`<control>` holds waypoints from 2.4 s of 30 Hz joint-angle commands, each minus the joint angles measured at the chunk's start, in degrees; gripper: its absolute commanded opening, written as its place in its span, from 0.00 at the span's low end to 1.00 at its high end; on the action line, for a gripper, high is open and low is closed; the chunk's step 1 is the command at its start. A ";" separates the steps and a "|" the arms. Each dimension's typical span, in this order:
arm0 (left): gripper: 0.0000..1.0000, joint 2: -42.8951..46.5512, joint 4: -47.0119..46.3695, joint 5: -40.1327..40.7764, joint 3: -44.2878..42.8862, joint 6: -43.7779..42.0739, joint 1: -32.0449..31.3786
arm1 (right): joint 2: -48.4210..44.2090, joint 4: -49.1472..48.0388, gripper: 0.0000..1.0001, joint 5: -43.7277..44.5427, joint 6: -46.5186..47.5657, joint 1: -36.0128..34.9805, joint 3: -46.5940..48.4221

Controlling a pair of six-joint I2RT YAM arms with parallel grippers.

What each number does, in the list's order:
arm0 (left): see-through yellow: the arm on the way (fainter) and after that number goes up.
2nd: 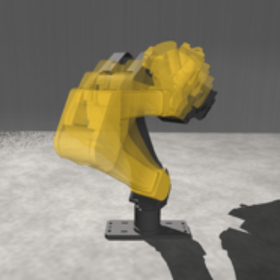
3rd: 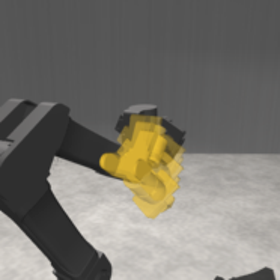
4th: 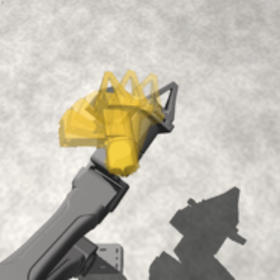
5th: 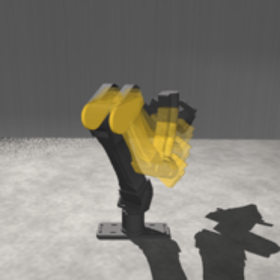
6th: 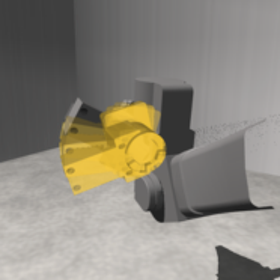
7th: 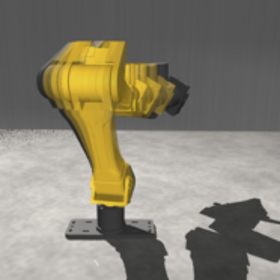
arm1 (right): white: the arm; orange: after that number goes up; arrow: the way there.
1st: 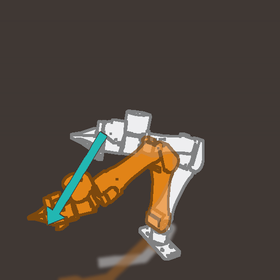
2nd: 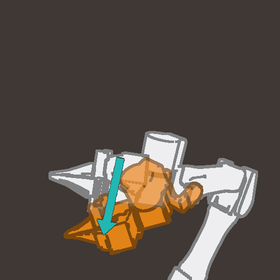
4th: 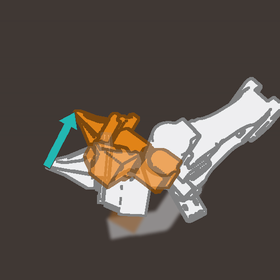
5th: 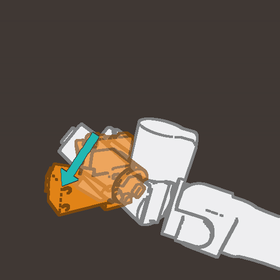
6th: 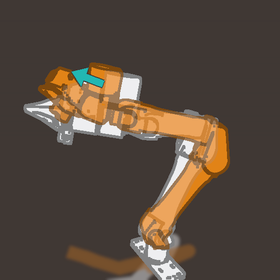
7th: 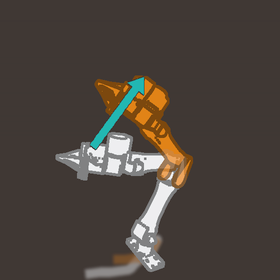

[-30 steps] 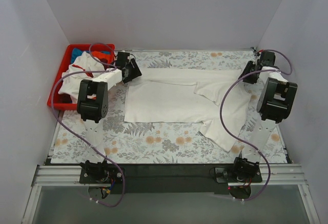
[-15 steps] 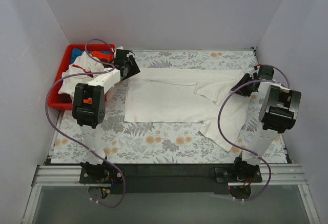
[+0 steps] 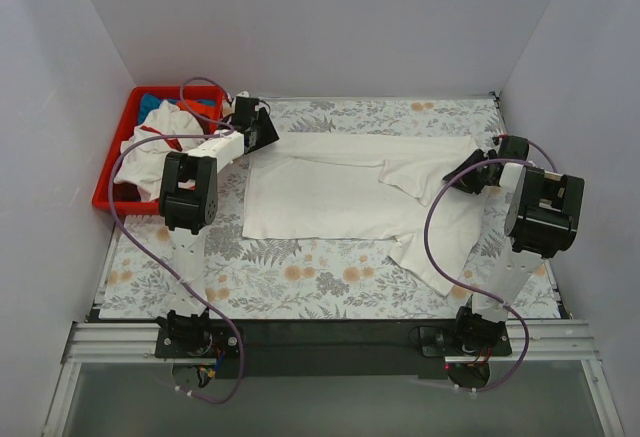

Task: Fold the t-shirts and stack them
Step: Fold the tshirt

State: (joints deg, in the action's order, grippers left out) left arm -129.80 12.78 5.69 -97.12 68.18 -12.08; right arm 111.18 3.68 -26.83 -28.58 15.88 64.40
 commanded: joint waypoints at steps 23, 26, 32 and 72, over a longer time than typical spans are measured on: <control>0.58 0.95 -0.56 0.63 2.64 -1.56 -0.05 | -0.34 -6.67 0.02 2.13 -3.59 0.03 -1.47; 0.58 0.95 -0.47 0.63 2.64 -1.56 -0.05 | -1.83 -6.32 0.01 3.27 -3.50 0.38 -2.52; 0.58 0.69 -0.56 0.72 2.55 -1.56 -0.05 | -4.56 -4.39 0.01 4.07 -1.93 2.05 -3.58; 0.60 0.25 -0.38 0.90 2.29 -2.26 -0.05 | -12.65 -0.17 0.26 4.15 0.89 -9.98 -8.25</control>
State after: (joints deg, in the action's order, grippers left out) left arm -129.88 10.44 5.41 -95.96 66.87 -12.14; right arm 101.27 5.48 -21.87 -28.67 7.60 54.13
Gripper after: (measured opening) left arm 0.595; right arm 0.261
